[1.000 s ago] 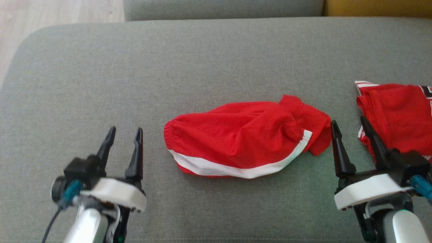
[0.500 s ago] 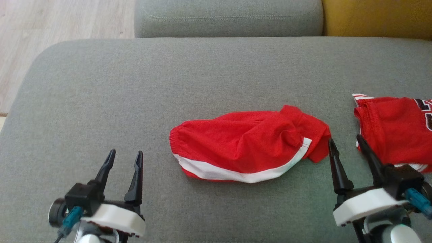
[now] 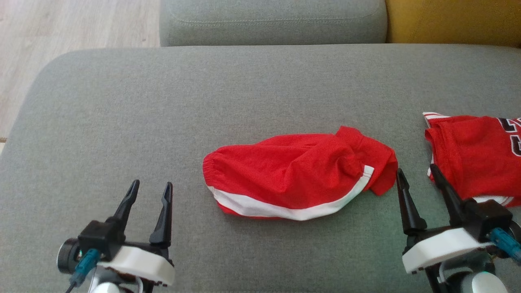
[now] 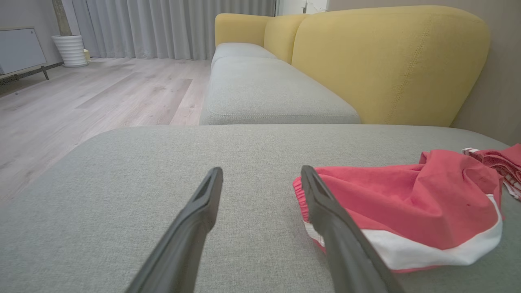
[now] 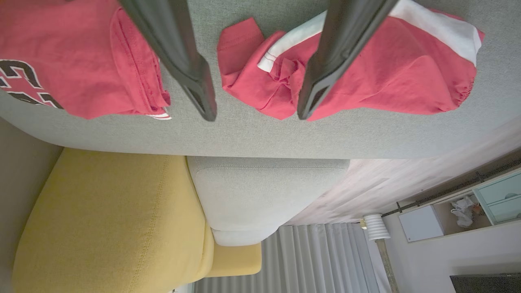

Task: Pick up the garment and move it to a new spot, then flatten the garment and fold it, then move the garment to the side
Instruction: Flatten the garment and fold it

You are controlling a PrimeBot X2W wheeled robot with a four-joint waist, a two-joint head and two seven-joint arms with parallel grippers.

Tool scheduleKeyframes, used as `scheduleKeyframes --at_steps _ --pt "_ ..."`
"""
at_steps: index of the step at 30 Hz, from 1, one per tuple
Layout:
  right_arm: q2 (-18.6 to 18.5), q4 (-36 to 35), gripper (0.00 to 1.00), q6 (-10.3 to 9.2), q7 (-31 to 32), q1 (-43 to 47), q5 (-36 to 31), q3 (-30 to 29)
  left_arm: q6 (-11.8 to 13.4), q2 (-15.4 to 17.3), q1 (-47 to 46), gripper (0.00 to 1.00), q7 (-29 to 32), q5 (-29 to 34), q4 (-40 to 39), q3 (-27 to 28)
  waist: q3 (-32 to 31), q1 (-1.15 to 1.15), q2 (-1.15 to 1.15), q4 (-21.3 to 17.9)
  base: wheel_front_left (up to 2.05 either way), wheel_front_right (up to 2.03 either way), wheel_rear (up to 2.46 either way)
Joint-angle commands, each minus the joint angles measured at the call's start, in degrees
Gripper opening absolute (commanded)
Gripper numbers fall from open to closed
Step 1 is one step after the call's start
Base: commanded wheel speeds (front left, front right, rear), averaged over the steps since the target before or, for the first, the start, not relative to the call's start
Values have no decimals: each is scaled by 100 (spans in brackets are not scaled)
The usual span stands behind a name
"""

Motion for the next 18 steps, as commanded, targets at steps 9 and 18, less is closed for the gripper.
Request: scheduleKeyframes --at_steps 9,18 --pt "-37 -157 100 39 -6 -225 77 150 -445 0 -559 100 432 -252 84 -233 135 0 0 -25 0 0 0" --pt "-37 -61 100 39 -56 -418 137 297 -1017 -331 -1321 100 997 -664 1250 -590 444 0 0 -246 0 0 0"
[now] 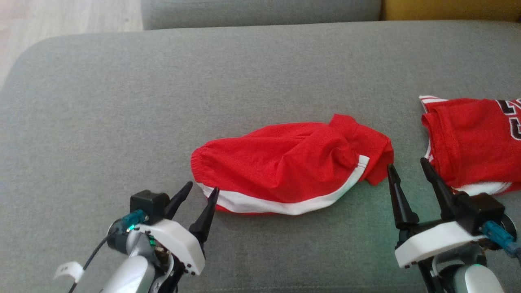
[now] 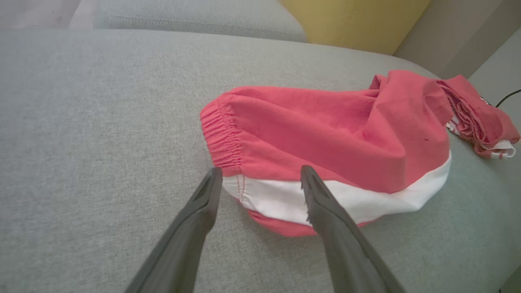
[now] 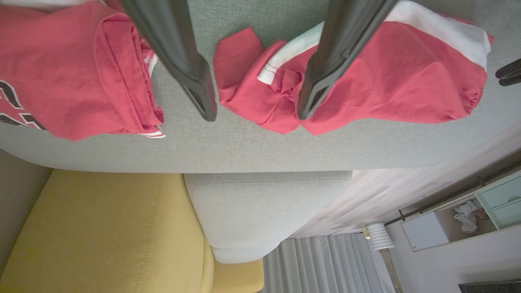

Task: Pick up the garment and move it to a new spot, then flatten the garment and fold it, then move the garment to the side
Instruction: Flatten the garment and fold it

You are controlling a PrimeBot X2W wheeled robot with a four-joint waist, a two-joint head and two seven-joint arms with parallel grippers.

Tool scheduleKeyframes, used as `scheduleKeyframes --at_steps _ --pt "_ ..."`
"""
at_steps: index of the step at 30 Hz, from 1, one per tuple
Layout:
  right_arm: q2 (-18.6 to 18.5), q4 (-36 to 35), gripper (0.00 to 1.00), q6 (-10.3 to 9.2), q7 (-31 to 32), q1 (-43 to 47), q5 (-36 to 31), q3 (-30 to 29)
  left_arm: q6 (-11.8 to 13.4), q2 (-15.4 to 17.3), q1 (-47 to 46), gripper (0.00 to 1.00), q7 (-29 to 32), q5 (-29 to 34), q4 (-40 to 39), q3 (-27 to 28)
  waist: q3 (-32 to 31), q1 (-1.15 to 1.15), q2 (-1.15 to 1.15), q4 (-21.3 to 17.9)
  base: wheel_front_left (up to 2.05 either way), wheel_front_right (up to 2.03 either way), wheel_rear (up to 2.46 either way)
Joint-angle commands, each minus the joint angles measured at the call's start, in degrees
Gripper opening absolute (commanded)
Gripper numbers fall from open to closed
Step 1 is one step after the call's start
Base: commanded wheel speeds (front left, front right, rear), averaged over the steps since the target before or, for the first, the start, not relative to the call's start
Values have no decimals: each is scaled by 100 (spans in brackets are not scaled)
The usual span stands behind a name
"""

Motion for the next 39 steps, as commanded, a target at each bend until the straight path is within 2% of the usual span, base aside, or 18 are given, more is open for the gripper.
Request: scheduleKeyframes --at_steps 1,4,5,6,7,8,9,18,27,38,39 --pt "-37 -162 100 40 -57 -244 33 137 -33 29 -304 100 9 -64 0 173 71 0 0 -76 0 0 0" --pt "-37 -136 100 40 -79 -267 43 135 -73 16 -405 100 5 -131 292 187 135 0 0 -141 0 0 0" --pt "-37 -131 100 40 -85 -273 45 132 -88 12 -429 93 -1 -153 368 190 154 0 0 -160 0 0 0" --pt "-37 -127 100 40 -93 -278 47 128 -102 8 -456 76 -24 -168 429 191 170 0 0 -171 0 0 0" --pt "-37 -125 100 40 -99 -284 50 125 -114 6 -481 46 -49 -180 479 193 190 0 0 -180 0 0 0" --pt "-37 -123 100 40 -105 -291 51 121 -126 4 -507 21 -81 -189 520 194 206 0 0 -187 0 0 0" --pt "-37 -120 100 40 -111 -298 55 117 -137 6 -534 0 -120 -190 551 193 224 0 0 -192 0 0 0" --pt "-37 99 100 40 -32 -422 1 123 -141 36 -669 0 -382 -126 627 152 289 0 0 -140 0 0 0" --pt "-48 1228 100 40 209 -1060 -474 551 -151 -48 -803 0 -443 -95 515 23 411 0 0 129 0 0 0" --pt "-80 2095 100 40 374 -1480 -531 537 -136 -143 -849 0 -559 -124 536 -51 474 0 0 249 0 0 0" --pt "-79 2125 76 40 371 -1502 -520 548 -133 -141 -853 0 -571 -129 538 -50 480 0 0 248 0 0 0"
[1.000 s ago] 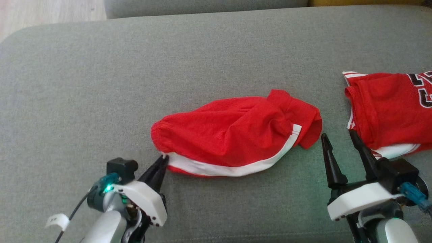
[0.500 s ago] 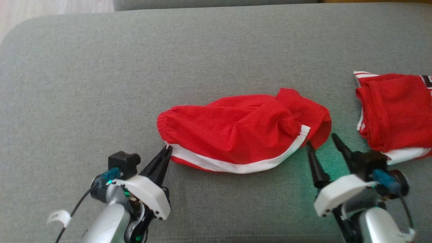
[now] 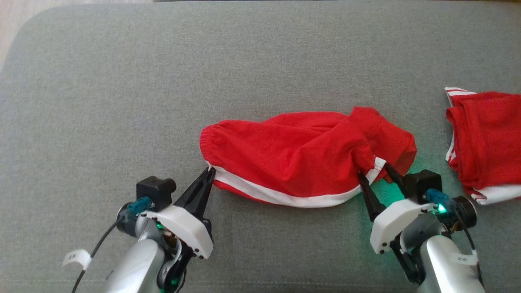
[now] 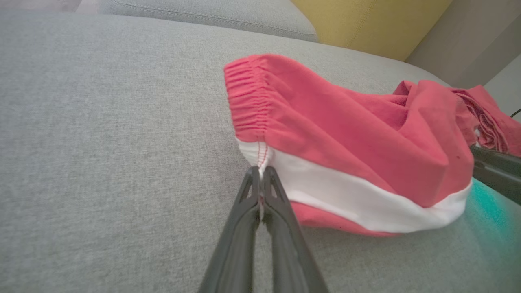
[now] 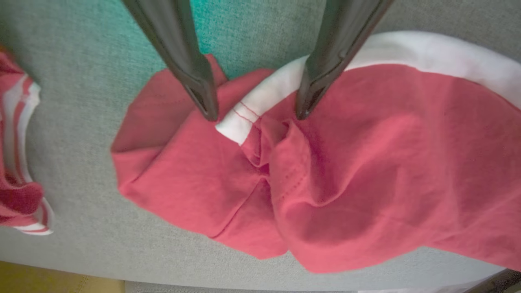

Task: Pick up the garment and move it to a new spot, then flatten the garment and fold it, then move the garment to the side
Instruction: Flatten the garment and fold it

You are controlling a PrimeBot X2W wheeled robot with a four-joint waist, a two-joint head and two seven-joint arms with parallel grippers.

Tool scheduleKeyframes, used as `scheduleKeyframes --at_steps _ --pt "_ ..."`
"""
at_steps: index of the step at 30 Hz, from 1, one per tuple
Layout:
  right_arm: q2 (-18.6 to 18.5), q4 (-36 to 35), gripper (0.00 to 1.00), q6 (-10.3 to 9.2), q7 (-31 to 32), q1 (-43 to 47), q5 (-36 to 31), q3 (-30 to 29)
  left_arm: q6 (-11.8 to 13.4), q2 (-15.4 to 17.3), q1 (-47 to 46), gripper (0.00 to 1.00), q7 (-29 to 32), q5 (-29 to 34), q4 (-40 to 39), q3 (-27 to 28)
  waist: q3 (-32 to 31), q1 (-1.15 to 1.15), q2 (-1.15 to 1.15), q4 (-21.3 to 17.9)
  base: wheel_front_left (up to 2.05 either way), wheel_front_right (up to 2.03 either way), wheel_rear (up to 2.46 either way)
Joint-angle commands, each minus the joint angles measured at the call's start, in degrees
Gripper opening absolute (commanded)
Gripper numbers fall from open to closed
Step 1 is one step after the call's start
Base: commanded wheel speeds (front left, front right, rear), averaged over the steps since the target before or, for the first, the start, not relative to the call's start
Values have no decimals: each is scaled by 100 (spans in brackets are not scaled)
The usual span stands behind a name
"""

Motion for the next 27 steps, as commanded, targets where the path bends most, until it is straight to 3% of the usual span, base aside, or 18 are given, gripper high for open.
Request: scheduleKeyframes --at_steps 1,2,8,16,21,27 --pt "-41 -155 42 39 -9 -258 27 143 10 71 -255 0 -68 2 -157 163 5 0 0 -2 0 0 0" --pt "-40 -148 0 39 -34 -265 58 141 16 74 -260 0 -86 1 -158 166 6 0 0 -1 0 0 0" --pt "-29 -513 0 39 -175 -94 189 -7 131 120 -217 0 -267 -5 -302 271 -66 0 0 -8 0 0 0" --pt "-10 -1861 0 39 -291 163 438 -180 416 392 -91 0 -474 139 -1251 570 -325 0 0 -93 0 0 0" --pt "-15 -2862 0 39 -295 -248 473 -348 541 670 -343 0 -395 322 -2211 735 -533 0 0 -109 0 0 0" --pt "-97 -3760 0 39 -92 -1106 447 -526 632 977 -1042 0 127 411 -3207 981 -797 0 0 -116 0 0 0"
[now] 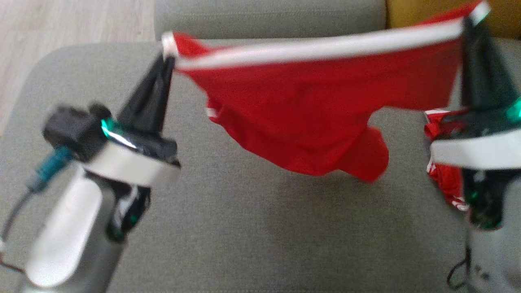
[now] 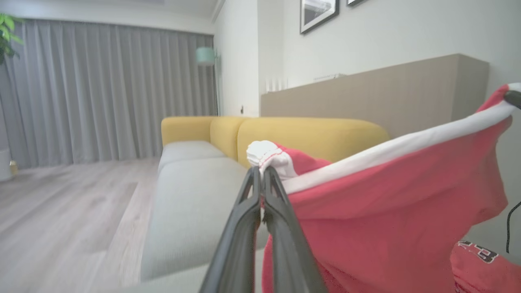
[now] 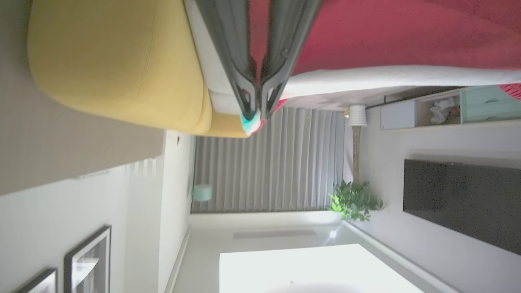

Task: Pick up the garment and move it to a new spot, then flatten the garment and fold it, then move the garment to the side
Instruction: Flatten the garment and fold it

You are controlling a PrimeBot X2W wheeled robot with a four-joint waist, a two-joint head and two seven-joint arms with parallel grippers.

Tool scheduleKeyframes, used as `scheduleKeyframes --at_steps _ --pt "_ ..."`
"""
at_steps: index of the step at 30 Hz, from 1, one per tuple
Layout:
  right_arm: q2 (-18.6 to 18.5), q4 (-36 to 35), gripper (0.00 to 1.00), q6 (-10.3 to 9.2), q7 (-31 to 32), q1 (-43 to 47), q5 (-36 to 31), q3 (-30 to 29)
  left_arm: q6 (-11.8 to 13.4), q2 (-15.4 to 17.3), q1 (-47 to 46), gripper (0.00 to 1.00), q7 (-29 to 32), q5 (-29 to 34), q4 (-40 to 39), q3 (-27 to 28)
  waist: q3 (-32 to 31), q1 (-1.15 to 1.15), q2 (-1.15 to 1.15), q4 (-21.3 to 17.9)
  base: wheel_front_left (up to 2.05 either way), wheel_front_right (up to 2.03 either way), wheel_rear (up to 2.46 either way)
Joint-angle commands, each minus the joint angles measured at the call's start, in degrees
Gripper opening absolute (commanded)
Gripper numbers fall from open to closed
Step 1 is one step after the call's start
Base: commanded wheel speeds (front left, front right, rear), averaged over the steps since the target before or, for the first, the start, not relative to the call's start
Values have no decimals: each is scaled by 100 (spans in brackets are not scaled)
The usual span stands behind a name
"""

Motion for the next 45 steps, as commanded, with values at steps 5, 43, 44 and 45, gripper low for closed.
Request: scheduleKeyframes --at_steps 5,43,44,45 --pt "-103 -540 0 39 246 -881 31 -64 80 353 -1115 0 602 19 -699 488 -224 0 0 1 0 0 0" --pt "35 6775 0 39 -1289 -5254 1317 1423 -698 -859 -4776 0 -570 -608 6139 699 1022 0 0 -79 0 0 0" --pt "35 6939 0 39 -1310 -5194 1405 1554 -726 -903 -4690 0 -583 -635 6310 696 1054 0 0 -64 0 0 0" --pt "35 7079 0 39 -1328 -5114 1496 1678 -754 -941 -4592 0 -594 -666 6451 698 1089 0 0 -52 0 0 0"
